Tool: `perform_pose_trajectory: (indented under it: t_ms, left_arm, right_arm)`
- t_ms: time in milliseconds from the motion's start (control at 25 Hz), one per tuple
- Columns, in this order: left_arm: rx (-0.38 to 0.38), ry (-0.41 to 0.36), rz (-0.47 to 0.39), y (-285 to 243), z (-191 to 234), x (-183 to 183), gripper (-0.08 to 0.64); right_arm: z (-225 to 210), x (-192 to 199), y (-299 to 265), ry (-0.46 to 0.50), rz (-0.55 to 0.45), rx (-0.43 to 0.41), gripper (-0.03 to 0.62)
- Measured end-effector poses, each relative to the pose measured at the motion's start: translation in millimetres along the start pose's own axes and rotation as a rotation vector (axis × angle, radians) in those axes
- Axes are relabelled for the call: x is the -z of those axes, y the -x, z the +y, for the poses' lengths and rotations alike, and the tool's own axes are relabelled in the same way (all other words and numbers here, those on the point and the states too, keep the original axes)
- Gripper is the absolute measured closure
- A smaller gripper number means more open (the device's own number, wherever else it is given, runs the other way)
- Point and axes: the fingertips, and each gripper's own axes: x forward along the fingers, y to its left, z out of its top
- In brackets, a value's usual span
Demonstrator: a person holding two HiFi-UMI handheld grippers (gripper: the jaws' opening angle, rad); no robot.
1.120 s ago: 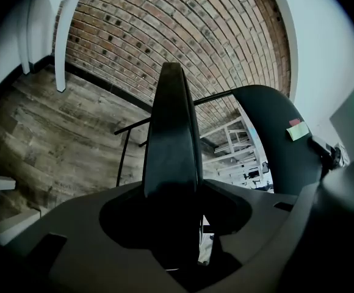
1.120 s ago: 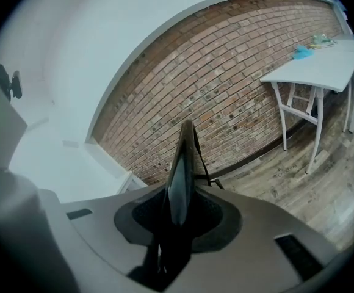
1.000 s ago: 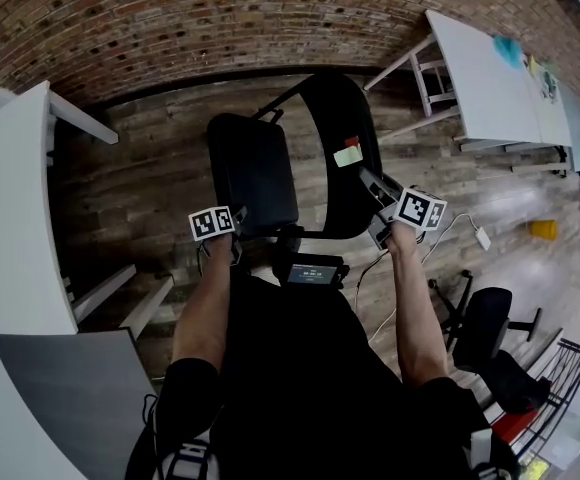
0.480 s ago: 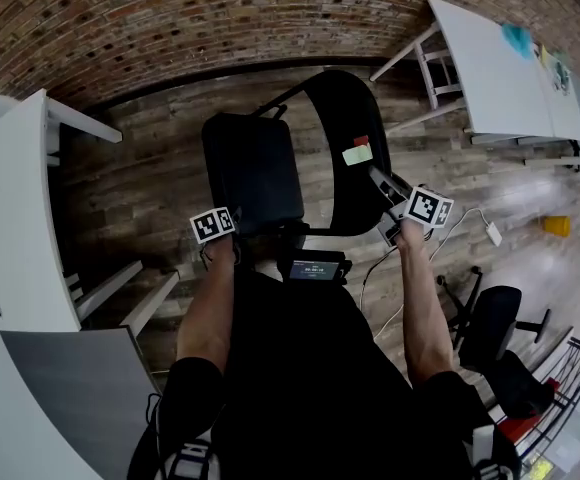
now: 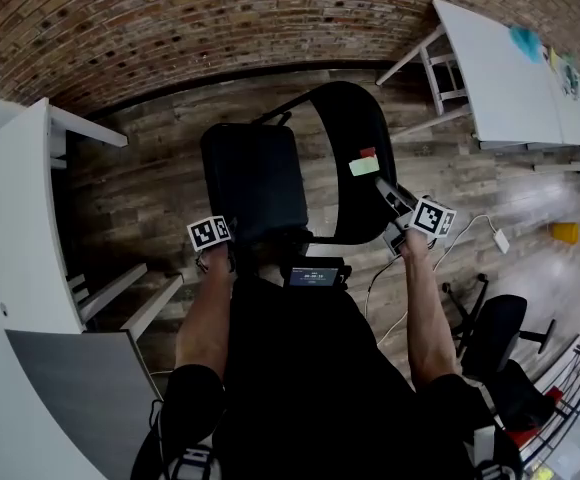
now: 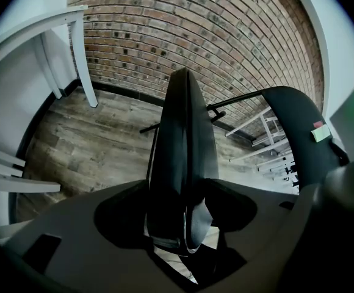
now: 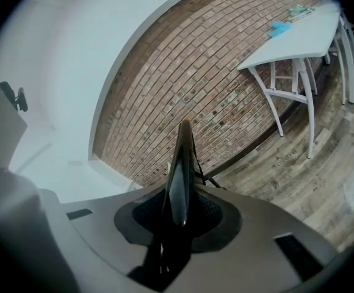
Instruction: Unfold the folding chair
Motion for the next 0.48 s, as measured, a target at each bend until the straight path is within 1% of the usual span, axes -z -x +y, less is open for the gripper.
perform_pose_trajectory:
  t_ms: [80,200,360,480]
  left_arm:
    - [0.001,0.005,-0.006,-0.4,4.5,-0.4,0.265]
    - [0.023,0.025,-0.008,-2.4,12.2,1.3,0.267]
    - [0.04,0.03,-0.009,-5.8,26.6,-1.2,0.267]
    - [0.038,0.025,-0.007,-8.5,34.7,-4.8,0.267]
  right_arm:
    - [-7.3,1.1,0.7,-0.01,0.0,-0.005,0.5]
    - [-14.6,3.8,2.9,-0.032,0.003,-0.011,0.5]
    - [-12.9,3.9,-2.4,-0.034,-0.006,-0.055,0.5]
    - [-8.4,3.7,-8.6,-0.033,-0.014,-0.084,0.5]
